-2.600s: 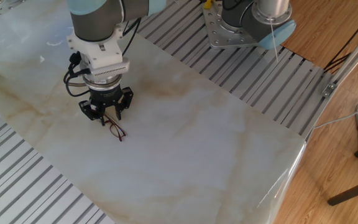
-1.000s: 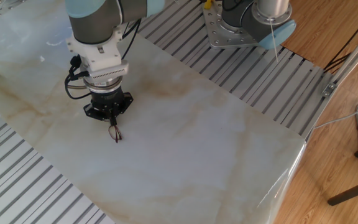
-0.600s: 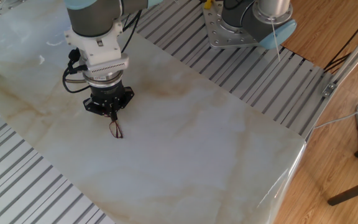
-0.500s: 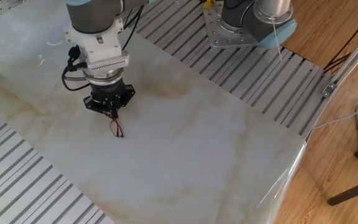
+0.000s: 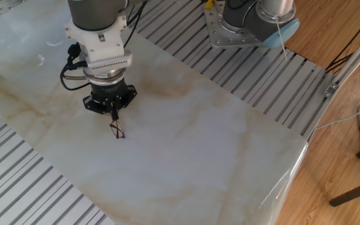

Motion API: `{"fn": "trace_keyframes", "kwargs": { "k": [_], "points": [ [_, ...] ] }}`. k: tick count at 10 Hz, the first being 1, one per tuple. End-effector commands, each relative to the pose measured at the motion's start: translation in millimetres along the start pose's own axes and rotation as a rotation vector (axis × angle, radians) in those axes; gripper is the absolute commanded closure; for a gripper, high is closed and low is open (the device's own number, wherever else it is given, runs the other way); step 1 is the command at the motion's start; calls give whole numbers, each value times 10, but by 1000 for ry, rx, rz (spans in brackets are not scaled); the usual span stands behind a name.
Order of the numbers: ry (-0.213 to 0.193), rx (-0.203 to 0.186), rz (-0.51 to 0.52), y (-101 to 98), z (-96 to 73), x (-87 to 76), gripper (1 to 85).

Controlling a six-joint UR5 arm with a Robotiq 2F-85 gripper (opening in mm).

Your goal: Unfold the leg of the glasses (with one hand)

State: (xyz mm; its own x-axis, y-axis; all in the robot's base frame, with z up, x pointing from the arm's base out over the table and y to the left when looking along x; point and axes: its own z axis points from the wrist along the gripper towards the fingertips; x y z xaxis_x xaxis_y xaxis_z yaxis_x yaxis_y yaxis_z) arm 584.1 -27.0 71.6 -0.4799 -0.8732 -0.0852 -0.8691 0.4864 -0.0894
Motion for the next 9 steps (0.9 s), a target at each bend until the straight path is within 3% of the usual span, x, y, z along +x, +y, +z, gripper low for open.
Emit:
{"fn": "trace_keyframes", "kwargs": {
  "k": [1, 2, 6, 9],
  "points": [
    [-13, 13, 27, -61, -4, -72, 843],
    [-2, 9, 40, -34, -45, -34, 843],
    [54, 4, 72, 208, -567, 106, 843],
    [10, 17, 95, 154, -540, -77, 843]
  ]
}}
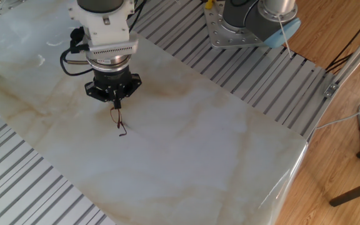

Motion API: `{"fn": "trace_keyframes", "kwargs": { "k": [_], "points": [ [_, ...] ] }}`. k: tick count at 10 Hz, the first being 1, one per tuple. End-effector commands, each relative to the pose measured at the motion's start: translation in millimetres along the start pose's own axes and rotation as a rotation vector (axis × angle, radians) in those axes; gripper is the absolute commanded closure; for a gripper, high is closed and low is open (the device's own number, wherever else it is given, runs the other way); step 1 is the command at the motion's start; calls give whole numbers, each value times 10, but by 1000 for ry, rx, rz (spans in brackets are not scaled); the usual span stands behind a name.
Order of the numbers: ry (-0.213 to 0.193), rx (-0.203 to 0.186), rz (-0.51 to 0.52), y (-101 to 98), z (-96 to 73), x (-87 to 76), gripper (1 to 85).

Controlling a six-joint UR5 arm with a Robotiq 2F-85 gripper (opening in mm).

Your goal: Unfold the leg of the glasses (with one hand)

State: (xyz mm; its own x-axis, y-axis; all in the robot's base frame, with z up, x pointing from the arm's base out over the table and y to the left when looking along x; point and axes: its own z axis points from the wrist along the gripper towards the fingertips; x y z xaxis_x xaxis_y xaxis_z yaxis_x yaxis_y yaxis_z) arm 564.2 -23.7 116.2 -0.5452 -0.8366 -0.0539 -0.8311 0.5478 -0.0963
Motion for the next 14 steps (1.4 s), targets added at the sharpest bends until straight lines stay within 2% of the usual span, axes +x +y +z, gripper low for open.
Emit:
{"fn": "trace_keyframes", "kwargs": {
  "k": [1, 3, 7, 10, 11, 13, 14],
  "points": [
    [-46, -6, 26, 35, -80, -147, 843],
    [-43, -21, 43, 85, -107, -140, 843],
    [-6, -24, 67, 282, -487, -61, 843],
    [-16, -12, 63, 251, -456, -174, 843],
    [3, 3, 53, 185, -429, -94, 843],
    [-26, -32, 56, 268, -425, -163, 843],
    [-25, -37, 79, 280, -425, -160, 843]
  ]
}}
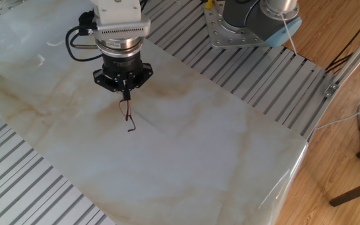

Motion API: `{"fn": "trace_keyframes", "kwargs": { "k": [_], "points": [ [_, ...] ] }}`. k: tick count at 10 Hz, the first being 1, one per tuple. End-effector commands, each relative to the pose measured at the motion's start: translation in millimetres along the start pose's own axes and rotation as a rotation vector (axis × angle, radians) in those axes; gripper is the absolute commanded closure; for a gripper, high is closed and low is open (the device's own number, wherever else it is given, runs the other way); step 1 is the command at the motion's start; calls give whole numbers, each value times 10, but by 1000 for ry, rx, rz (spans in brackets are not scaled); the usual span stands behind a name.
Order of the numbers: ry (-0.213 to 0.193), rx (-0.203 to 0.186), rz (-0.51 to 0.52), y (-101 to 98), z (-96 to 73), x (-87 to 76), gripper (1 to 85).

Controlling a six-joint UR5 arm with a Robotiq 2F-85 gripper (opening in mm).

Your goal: Unfold the leg of the glasses (with one hand)

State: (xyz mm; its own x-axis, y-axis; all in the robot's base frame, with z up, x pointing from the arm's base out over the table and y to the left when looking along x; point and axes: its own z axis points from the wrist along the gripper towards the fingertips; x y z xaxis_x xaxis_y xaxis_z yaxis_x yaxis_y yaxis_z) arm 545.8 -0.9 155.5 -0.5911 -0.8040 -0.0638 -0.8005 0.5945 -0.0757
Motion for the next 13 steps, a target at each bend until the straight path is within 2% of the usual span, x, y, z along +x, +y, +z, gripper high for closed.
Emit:
{"fn": "trace_keyframes", "kwargs": {
  "k": [1, 2, 3, 4, 6, 8, 9, 11, 13],
  "points": [
    [38, 23, 35, -68, -14, 103, 843],
    [-2, -15, 40, 30, -12, -2, 843],
    [-8, -20, 49, 42, -12, -19, 843],
    [-39, -34, 46, 77, -15, -101, 843],
    [-53, -34, 47, 74, -17, -137, 843],
    [-47, -25, 48, 51, -15, -120, 843],
    [-51, -34, 53, 75, -17, -132, 843],
    [-67, -46, 63, 141, -85, -225, 843],
    [-69, -38, 43, 118, -76, -242, 843]
  ]
}}
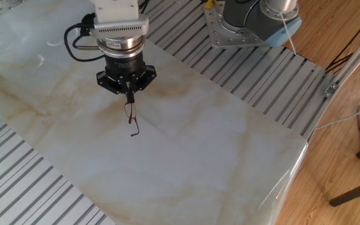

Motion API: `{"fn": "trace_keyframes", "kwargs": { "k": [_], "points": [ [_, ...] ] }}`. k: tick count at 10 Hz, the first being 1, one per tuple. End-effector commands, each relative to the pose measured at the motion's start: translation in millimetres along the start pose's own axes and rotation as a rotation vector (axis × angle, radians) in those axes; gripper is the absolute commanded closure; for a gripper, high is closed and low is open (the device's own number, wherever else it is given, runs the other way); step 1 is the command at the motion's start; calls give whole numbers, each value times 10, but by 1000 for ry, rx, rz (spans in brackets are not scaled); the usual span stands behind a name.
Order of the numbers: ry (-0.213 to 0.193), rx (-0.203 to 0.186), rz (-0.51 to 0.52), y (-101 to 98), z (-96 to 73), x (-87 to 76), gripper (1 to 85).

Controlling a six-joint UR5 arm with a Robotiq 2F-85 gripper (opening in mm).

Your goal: Unfold the leg of the glasses (with one hand)

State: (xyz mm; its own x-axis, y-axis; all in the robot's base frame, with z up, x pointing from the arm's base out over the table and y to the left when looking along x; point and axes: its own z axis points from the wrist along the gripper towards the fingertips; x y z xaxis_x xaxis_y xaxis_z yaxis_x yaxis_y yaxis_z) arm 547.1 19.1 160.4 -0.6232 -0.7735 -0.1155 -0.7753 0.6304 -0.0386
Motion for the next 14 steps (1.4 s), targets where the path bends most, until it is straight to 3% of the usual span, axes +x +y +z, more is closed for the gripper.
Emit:
{"fn": "trace_keyframes", "kwargs": {
  "k": [1, 5, 10, 14],
  "points": [
    [-21, -2, -12, -21, 20, -89, 843],
    [-58, -15, -25, -44, 226, -337, 843],
    [-71, -11, -48, -102, 296, -326, 843],
    [-55, 9, -69, -178, 353, -302, 843]
  ]
}}
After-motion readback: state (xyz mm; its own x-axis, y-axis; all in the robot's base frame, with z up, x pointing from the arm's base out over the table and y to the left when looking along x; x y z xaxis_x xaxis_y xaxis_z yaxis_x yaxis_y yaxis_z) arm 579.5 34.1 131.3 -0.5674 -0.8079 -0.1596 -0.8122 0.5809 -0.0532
